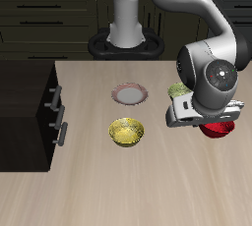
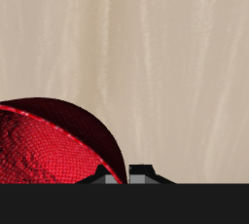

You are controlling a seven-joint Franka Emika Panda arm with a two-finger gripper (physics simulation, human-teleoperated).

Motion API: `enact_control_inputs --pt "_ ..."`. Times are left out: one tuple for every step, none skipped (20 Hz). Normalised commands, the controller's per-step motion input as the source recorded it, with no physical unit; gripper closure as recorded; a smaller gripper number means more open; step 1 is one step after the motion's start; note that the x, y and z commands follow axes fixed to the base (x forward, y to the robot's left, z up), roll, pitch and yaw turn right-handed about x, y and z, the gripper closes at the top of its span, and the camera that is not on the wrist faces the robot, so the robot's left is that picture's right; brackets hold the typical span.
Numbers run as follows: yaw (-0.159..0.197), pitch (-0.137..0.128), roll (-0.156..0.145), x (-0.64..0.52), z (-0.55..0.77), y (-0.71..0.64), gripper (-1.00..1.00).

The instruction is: Place the red bowl on top of the wooden cabinet

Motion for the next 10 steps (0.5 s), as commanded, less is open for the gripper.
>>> enact_control_inputs --pt "0.005 -0.025 0.028 -0.03 0.39 -0.10 1.00" --pt "-0.005 -0.044 0.005 -0.09 0.42 -0.16 1.00" --pt "0.041 -0.100 -0.011 -0.03 0.51 -0.15 1.00" --pt "0.069 -0.072 0.022 -0.03 0.47 -0.10 1.00" --pt "0.017 -0.057 -0.019 0.01 0.52 -0.19 1.00" --pt "0.044 -0.096 -0.039 -0.02 0.51 -0.16 1.00" --pt "-0.026 -0.111 -0.032 0.15 1.18 -0.43 1.00" --pt "0.062 -0.076 0.010 0.09 0.58 -0.13 1.00" --pt "0.125 -0.128 -0.123 0.02 0.57 -0.14 1.00" --pt "-0.009 -0.031 0.043 0.00 0.57 -0.11 1.00"
